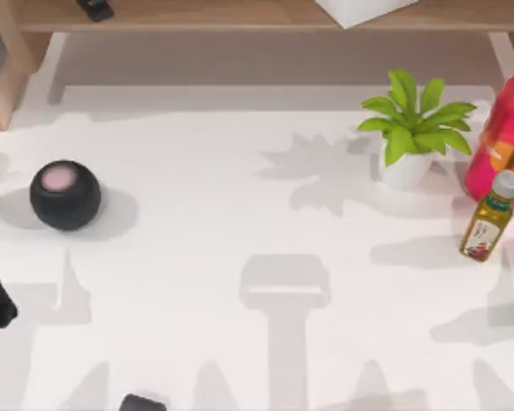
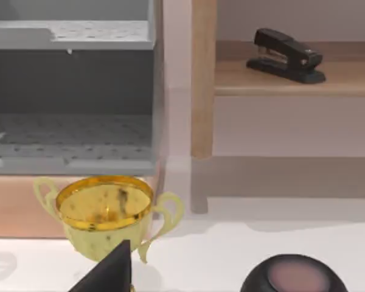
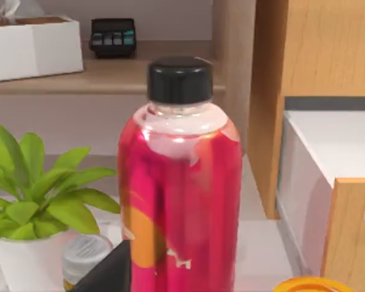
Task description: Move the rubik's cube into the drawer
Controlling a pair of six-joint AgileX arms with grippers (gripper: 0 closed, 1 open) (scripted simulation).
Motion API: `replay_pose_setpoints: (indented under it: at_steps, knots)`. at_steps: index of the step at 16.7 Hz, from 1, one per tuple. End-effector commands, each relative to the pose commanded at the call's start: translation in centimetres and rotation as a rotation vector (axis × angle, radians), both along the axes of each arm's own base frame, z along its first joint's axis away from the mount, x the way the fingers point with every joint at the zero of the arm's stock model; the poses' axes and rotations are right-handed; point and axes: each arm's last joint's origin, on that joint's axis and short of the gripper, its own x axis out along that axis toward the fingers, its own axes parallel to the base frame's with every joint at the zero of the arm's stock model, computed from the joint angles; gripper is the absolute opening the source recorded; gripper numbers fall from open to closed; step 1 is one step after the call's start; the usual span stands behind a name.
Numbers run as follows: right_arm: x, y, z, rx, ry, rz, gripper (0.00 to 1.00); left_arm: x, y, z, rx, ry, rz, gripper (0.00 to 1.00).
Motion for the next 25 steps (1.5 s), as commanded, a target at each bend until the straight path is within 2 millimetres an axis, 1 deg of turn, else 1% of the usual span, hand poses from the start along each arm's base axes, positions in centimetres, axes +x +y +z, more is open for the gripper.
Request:
replay_pose_setpoints:
  at_steps: [3, 5, 7, 9, 10, 11, 13, 15, 16, 18, 20, 23, 25]
  knots:
    - [0.0, 0.0, 0.3, -0.001, 0.001, -0.004, 1.0, 0.0, 0.0, 0.0, 0.0, 0.0, 0.0, 1.0]
    - [0.1, 0.0, 1.6, -0.005, 0.002, -0.018, 1.0, 0.0, 0.0, 0.0, 0.0, 0.0, 0.0, 1.0]
    - [0.4, 0.1, 4.0, -0.009, 0.0, -0.035, 1.0, 0.0, 0.0, 0.0, 0.0, 0.0, 0.0, 1.0]
    - [1.2, 0.3, 7.5, -0.012, -0.005, -0.048, 1.0, 0.0, 0.0, 0.0, 0.0, 0.0, 0.0, 1.0]
    - [2.0, 0.5, 9.4, -0.014, -0.006, -0.052, 1.0, 0.0, 0.0, 0.0, 0.0, 0.0, 0.0, 1.0]
    - [3.1, 0.8, 11.5, -0.015, -0.006, -0.054, 1.0, 0.0, 0.0, 0.0, 0.0, 0.0, 0.0, 1.0]
    - [6.2, 1.6, 15.4, -0.018, 0.002, -0.052, 1.0, 0.0, 0.0, 0.0, 0.0, 0.0, 0.0, 1.0]
    - [10.3, 3.0, 18.6, -0.022, 0.015, -0.046, 1.0, 0.0, 0.0, 0.0, 0.0, 0.0, 0.0, 1.0]
    - [12.6, 3.9, 19.7, -0.024, 0.022, -0.042, 1.0, 0.0, 0.0, 0.0, 0.0, 0.0, 0.0, 1.0]
    - [17.0, 5.8, 21.1, -0.028, 0.038, -0.035, 1.0, 0.0, 0.0, 0.0, 0.0, 0.0, 0.0, 1.0]
    - [20.7, 7.7, 21.9, -0.028, 0.038, -0.03, 1.0, 0.0, 0.0, 0.0, 0.0, 0.0, 0.0, 1.0]
    - [24.7, 10.3, 22.6, -0.017, 0.021, -0.024, 1.0, 0.0, 0.0, 0.0, 0.0, 0.0, 0.0, 1.0]
    - [26.5, 11.7, 22.7, -0.008, 0.008, -0.017, 1.0, 0.0, 0.0, 0.0, 0.0, 0.0, 0.0, 1.0]
